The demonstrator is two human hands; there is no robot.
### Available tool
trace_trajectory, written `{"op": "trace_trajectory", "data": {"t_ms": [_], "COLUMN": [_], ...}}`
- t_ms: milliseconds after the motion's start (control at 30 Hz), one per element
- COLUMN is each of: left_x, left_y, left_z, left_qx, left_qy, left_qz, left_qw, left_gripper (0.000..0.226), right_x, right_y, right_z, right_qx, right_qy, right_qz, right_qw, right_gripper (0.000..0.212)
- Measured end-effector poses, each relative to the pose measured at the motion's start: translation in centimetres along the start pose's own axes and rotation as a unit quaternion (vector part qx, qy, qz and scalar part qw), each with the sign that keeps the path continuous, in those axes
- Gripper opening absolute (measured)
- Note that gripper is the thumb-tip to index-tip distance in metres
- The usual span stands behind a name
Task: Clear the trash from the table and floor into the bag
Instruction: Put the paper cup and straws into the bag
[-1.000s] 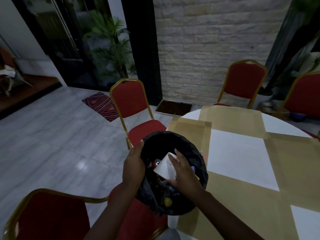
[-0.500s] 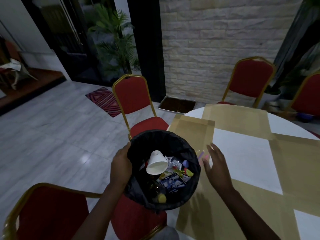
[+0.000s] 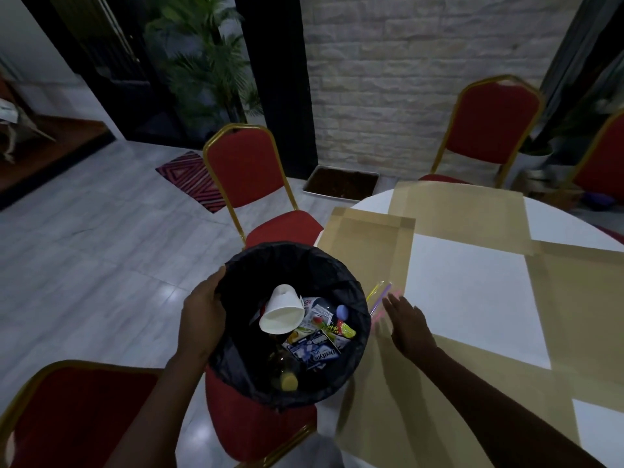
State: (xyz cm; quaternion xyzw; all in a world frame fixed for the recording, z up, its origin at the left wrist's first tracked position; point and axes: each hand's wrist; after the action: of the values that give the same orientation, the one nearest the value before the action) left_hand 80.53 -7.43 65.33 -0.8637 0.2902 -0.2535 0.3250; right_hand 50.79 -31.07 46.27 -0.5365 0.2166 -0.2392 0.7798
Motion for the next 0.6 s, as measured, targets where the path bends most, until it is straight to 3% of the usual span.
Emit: {"op": "trace_trajectory", "data": {"t_ms": [200,400,600], "left_x": [0.2,0.7,1.5], "left_y": [0.1,0.2,0.8], "left_z": [0.1,0.3,-1.0], "left_qx": [0.016,0.052,0.076], "left_qy": [-0.033,-0.055,-0.054], "left_qz": [0.007,0.001,0.002], "left_qw": [0.999,0.997,0.996], "left_gripper": [0.053,0.053,0.05], "right_x": [3.2,6.8,9.1], "right_y": [1.1,1.2,1.5], "right_z": [-1.2,-2.1,-3.5], "right_qx": [-0.096,-0.111,-0.091], "right_qy": [-0.037,-0.048,-0.136], "right_qz": [0.074,0.123,0.127], "right_qw": [0.992,0.985,0.978], "right_gripper": [0.072,0.066,0.045]}}
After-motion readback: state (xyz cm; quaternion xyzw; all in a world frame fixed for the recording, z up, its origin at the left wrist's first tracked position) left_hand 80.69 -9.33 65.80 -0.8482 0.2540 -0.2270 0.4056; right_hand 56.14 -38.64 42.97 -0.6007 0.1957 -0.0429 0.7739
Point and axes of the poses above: each hand's wrist, its own x-axis towards the middle knuckle, its own y-axis out of the palm, z = x × y, and after that the axes turned 10 degrees about -y, right-handed
